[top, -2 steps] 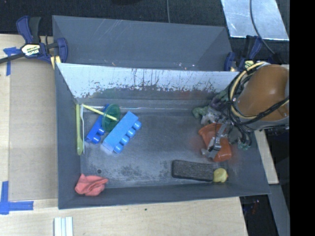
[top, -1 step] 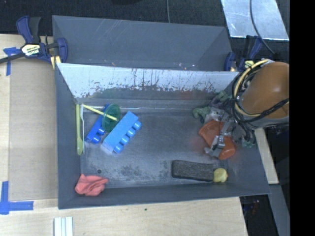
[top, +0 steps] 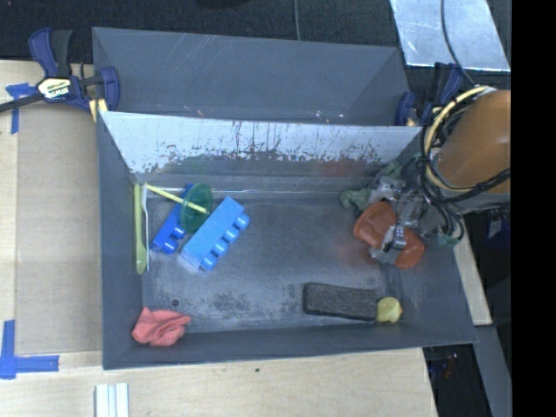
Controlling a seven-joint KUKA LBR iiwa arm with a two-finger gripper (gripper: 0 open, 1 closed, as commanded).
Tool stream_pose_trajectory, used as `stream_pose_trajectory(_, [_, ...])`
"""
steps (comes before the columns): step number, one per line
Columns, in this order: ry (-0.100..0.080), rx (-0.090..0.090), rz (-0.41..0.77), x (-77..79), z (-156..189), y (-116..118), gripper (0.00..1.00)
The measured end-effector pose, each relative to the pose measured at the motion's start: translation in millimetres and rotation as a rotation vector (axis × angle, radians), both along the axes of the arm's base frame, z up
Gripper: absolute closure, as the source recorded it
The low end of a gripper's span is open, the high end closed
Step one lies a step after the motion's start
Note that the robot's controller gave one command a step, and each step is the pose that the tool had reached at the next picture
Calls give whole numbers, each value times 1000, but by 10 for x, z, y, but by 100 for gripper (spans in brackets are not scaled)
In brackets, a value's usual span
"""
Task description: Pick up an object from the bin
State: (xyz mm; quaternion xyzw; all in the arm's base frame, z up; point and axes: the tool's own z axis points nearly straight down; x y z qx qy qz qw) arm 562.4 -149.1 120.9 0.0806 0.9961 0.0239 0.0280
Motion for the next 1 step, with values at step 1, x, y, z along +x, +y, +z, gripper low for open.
stream_pose_trajectory(1, [5,5,-16,-68,-87,-50,100])
